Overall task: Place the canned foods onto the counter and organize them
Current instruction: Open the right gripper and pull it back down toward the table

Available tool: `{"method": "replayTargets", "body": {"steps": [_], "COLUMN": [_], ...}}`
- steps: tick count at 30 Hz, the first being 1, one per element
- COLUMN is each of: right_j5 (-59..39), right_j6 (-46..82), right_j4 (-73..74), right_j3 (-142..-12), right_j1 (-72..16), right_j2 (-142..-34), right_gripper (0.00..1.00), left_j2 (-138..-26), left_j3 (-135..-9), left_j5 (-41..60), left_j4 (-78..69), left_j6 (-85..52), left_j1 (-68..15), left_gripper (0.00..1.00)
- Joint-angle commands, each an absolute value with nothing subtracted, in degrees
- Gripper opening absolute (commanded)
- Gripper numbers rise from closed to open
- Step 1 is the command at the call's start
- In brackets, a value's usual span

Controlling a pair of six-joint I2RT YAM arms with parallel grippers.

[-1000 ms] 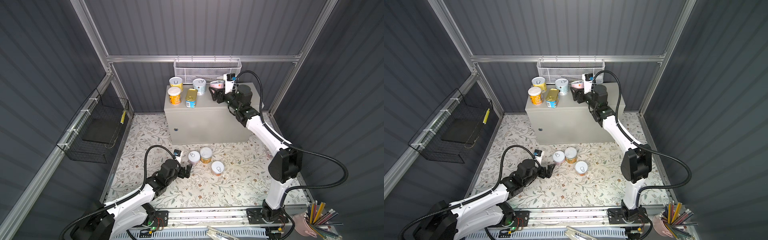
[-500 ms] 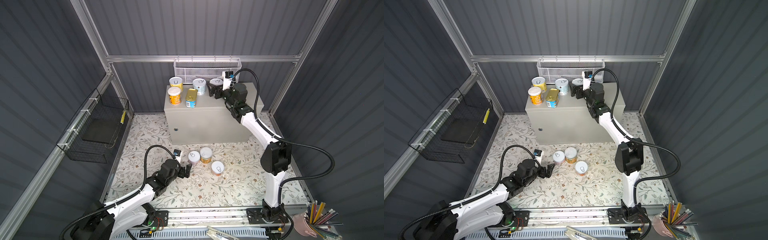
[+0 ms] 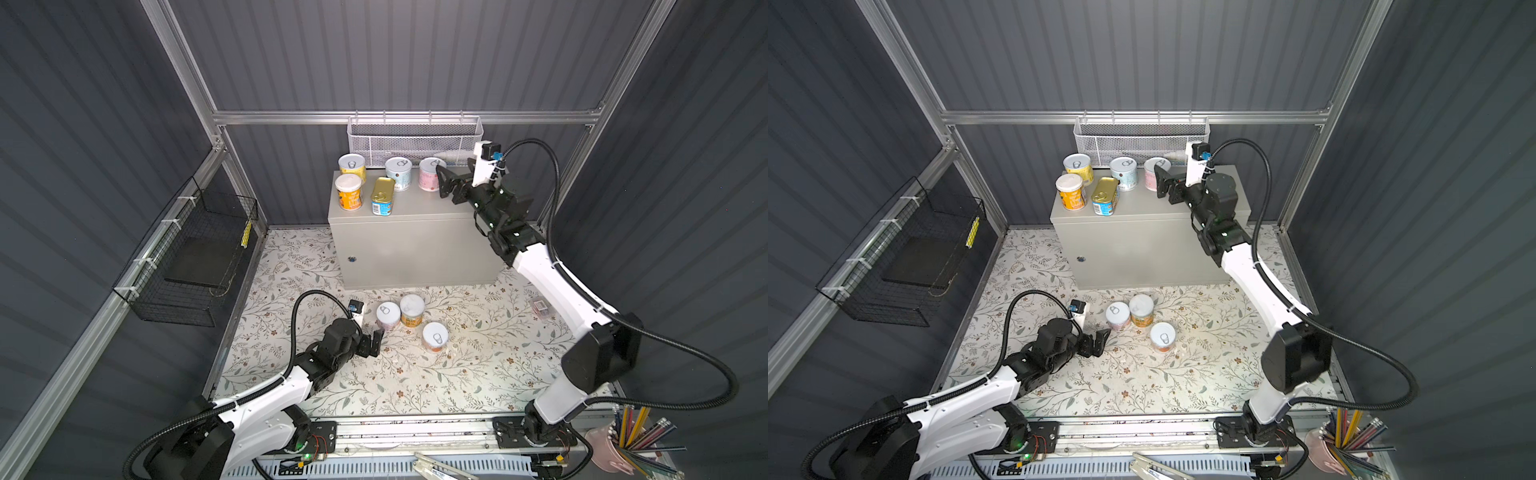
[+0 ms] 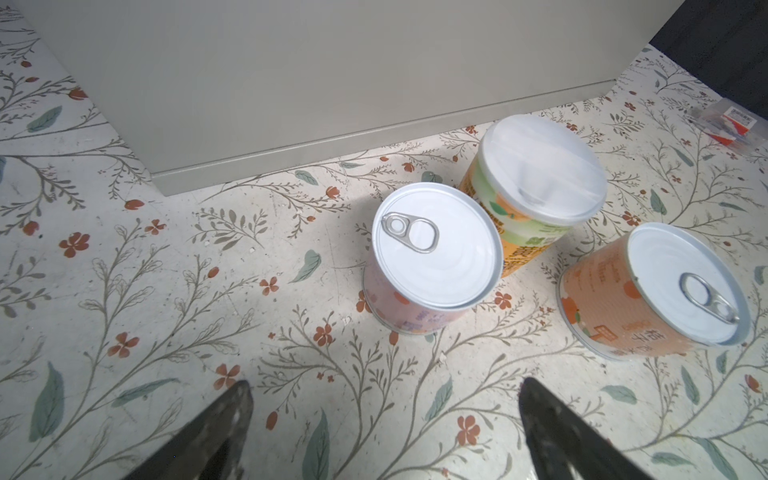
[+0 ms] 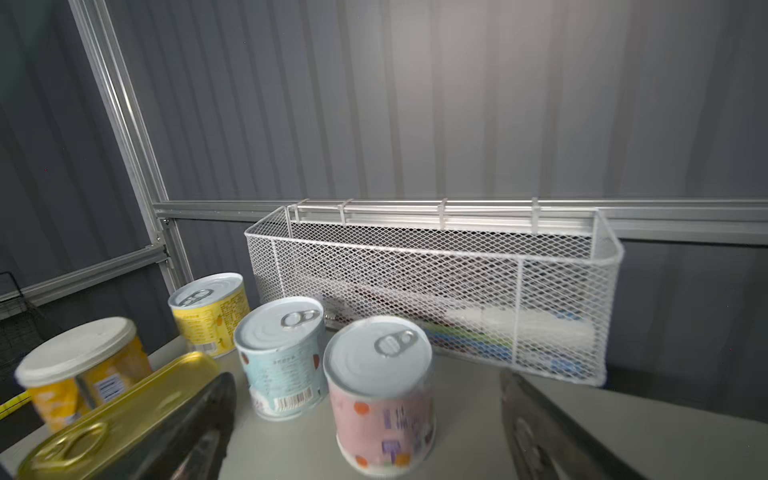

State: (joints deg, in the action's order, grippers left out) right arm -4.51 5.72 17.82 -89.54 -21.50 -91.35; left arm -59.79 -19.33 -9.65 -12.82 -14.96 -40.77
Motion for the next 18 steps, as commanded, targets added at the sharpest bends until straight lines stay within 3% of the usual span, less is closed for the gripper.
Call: {"method": "replayTargets", "body": {"steps": [1,5,10,18], "right_j5": [-4.0,-4.9,-2.6,2.9], "right_j6": [5.5,6.1,9.9,14.8], "right_j4": [22.7,28.1,21.8,9.4], "right_j3": [-78.4,-61.5,-49.0,-38.8], "right_j1": [-21.1,-21.2,-21.2,-21.2], "right_j2": [-83.3,-71.7,-58.7,-51.4], "right_gripper": [0.99,0.99,0.99,0.99], "left_j2": [-59.0,-57.4,-56.5,-58.5], "left_j3": [-21.7,-21.7,-21.9,-22.3], "left_j5": [-8.5,-8.5,-9.7,-6.2], "left_j4": [-11.5,-10.4,-9.3,-9.9], "left_j6": [-13.9,-14.1,-15.9,-18.8], "left_j1": [-40.5,-40.5,-40.5,-40.5], "left_gripper": [1.00,1.00,1.00,1.00]}}
